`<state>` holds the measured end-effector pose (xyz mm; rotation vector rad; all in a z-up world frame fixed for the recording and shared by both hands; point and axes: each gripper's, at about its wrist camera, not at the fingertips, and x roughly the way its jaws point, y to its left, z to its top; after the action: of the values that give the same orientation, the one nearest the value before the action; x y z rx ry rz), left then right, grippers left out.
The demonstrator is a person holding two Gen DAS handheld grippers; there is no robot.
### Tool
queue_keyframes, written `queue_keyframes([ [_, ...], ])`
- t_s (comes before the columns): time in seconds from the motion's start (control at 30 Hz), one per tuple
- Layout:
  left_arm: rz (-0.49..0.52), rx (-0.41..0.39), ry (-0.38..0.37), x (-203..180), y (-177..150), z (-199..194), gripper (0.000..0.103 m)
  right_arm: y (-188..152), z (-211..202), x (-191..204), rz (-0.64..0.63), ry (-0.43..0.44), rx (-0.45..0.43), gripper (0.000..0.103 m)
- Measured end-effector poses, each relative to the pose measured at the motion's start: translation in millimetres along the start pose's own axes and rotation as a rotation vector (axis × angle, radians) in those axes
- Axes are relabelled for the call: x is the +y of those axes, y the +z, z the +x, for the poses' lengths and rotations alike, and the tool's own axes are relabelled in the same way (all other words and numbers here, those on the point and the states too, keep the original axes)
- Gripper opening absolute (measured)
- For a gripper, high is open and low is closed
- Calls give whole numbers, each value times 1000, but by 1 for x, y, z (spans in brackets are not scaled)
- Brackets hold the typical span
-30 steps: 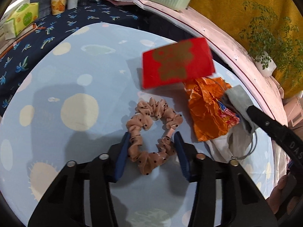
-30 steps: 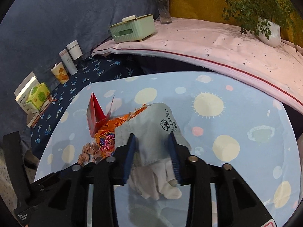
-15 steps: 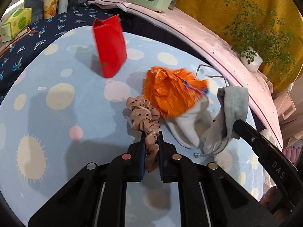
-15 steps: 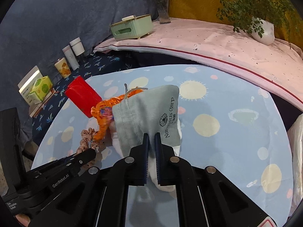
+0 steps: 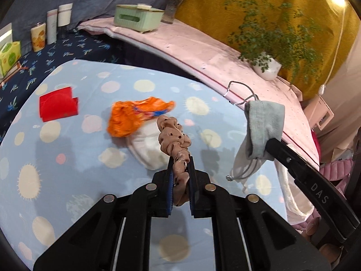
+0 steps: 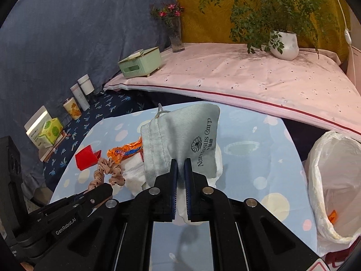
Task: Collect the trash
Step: 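Lift the scrunchie and grey pouch and carry both toward the white bin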
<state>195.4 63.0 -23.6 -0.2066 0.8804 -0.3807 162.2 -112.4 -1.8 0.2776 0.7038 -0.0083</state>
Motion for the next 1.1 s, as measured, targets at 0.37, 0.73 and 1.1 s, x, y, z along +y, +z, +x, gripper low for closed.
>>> queue_keyframes([
  [0.37, 88, 10, -55, -69, -18, -6, 10, -25, -30, -60, 74, -36, 23, 7],
  [0.73, 118, 64, -65, -88, -45, 7, 10, -77, -38, -105, 146, -96, 86, 31],
  [1.1, 122, 90, -53, -87, -53, 20, 10, -75, -18, -110, 181, -57, 99, 47],
])
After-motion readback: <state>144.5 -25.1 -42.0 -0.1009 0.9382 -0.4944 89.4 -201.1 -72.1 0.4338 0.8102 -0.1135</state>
